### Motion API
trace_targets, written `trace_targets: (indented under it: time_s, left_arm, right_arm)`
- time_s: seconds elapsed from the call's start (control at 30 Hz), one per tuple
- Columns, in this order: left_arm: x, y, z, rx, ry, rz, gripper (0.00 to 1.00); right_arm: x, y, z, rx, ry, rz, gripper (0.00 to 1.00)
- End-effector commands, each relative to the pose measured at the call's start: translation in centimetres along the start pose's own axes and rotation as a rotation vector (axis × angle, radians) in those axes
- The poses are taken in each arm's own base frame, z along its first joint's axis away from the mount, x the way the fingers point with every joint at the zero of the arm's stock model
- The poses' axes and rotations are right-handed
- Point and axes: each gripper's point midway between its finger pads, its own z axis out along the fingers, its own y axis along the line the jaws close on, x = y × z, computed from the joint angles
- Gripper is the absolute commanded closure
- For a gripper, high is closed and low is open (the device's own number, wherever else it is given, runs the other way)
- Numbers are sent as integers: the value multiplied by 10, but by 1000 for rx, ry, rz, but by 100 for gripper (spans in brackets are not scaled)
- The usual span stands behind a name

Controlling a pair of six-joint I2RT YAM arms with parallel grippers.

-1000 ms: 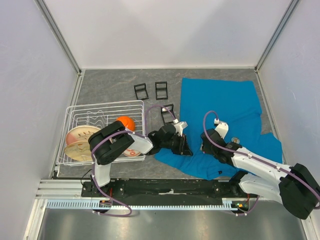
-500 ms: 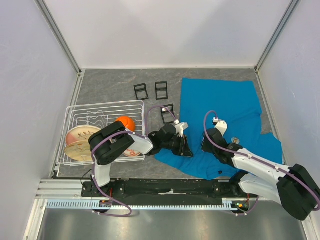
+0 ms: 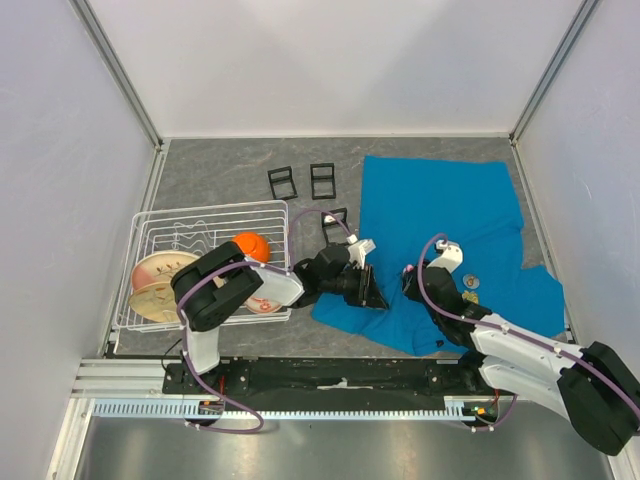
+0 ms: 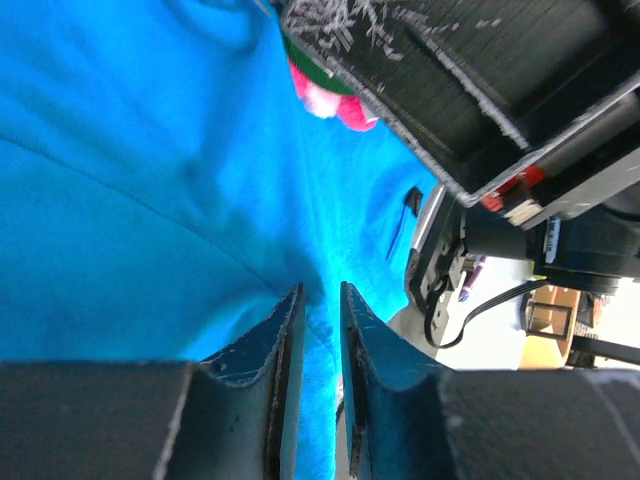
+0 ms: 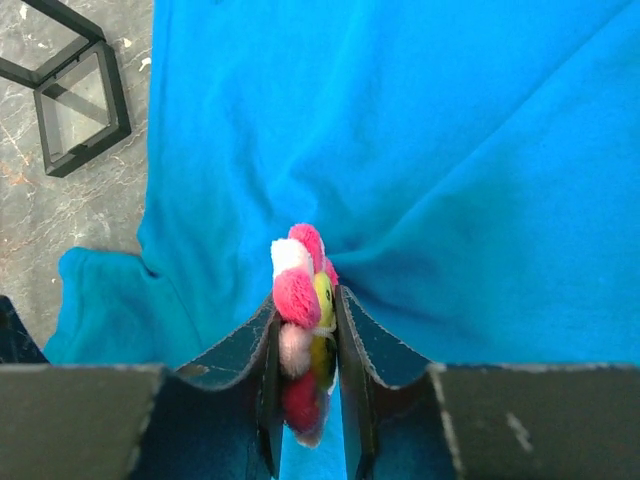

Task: Remove the brooch from the garment
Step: Pick up the brooch from the clothes.

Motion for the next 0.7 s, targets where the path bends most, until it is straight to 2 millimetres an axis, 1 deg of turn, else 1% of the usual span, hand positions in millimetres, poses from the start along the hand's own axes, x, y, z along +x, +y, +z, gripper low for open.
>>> trace_targets:
  time_s: [0.0, 0.07, 0.1, 0.13, 0.17, 0.2, 0.23, 0.27, 0.3, 0.33, 0.4, 0.43, 0.47, 0.63, 0.67]
  left_arm:
    - [-36, -40, -7, 121, -66, 14, 73]
    - [-46, -43, -6, 130, -79, 22, 72]
    - [-48, -40, -4, 126, -79, 19, 72]
    - [-52, -38, -4, 123, -86, 15, 72]
    - [-57, -40, -3, 128, -91, 20, 72]
    - [-60, -37, -2, 123, -93, 18, 71]
    - [-62, -29, 0, 106, -91, 5, 71]
    - [-67, -31, 0, 114, -96, 9, 71]
    - [-68, -29, 1, 112, -95, 6, 71]
    - [-70, -26, 4, 108, -96, 7, 71]
    - [-70, -24, 7, 107, -87, 8, 71]
    - [-69, -21, 9, 104, -82, 3, 71]
    - [-68, -21, 10, 106, -79, 0, 71]
    - [-65, -18, 11, 105, -65, 5, 71]
    - [-60, -16, 13, 105, -47, 2, 71]
  right_arm:
    - [-17, 7, 2, -21, -83, 64, 68]
    - [-11, 5, 1, -10, -50, 60, 66]
    - [-12, 6, 0, -17, -49, 67, 63]
    - [-8, 4, -2, -12, -32, 63, 60]
    - [-9, 3, -3, -5, -31, 70, 59]
    - [-11, 4, -6, -11, -36, 84, 57]
    - [-8, 0, -8, 4, -22, 78, 55]
    - [-10, 0, -10, 6, -22, 84, 53]
    - [-11, 0, -12, 5, -23, 90, 53]
    - [-8, -4, -14, 22, -7, 84, 52]
    - [-11, -2, -15, 17, -11, 89, 52]
    - [-5, -8, -16, 42, 13, 73, 55]
    - [-6, -7, -17, 48, 18, 72, 56]
    - [4, -20, -17, 119, 63, 56, 61]
    - [3, -21, -16, 128, 60, 58, 62]
